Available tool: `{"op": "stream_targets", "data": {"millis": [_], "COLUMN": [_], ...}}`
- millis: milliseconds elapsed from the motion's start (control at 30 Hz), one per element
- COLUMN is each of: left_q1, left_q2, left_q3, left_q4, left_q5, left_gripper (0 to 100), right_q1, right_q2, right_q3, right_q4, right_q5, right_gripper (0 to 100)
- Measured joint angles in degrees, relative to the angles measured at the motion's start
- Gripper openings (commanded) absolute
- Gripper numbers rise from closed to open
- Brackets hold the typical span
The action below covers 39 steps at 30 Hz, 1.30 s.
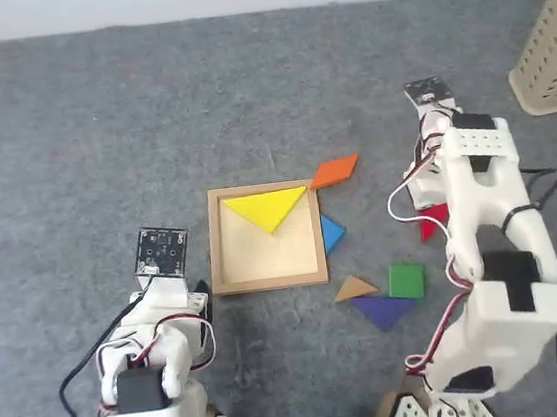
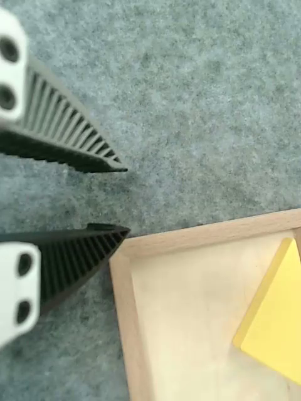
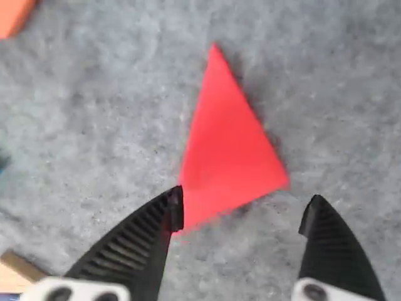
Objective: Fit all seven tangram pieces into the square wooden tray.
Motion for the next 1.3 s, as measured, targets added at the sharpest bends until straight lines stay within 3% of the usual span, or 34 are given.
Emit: {"op": "stream_targets", "data": {"millis": [467,967,1300], "left_q1": [0.00,0.00,0.00], "left_q2": [0.00,0.00,0.00], "left_q3": [0.00,0.00,0.00], "left_q4": [0.00,0.00,0.00], "left_q5": [0.00,0.00,0.00], "left_gripper": [13,13,13], "right_q1": [-2.37,-3.25,-6.42], "right_q2": [5.89,5.80,-2.81], "right_q3": [-0.97,-1.05,0.26], "right_q4": [-2.90,-3.78,4.22], "right_q5": [0.18,-3.34,-9.49], "right_gripper": [29.9,0.9,0.6]}}
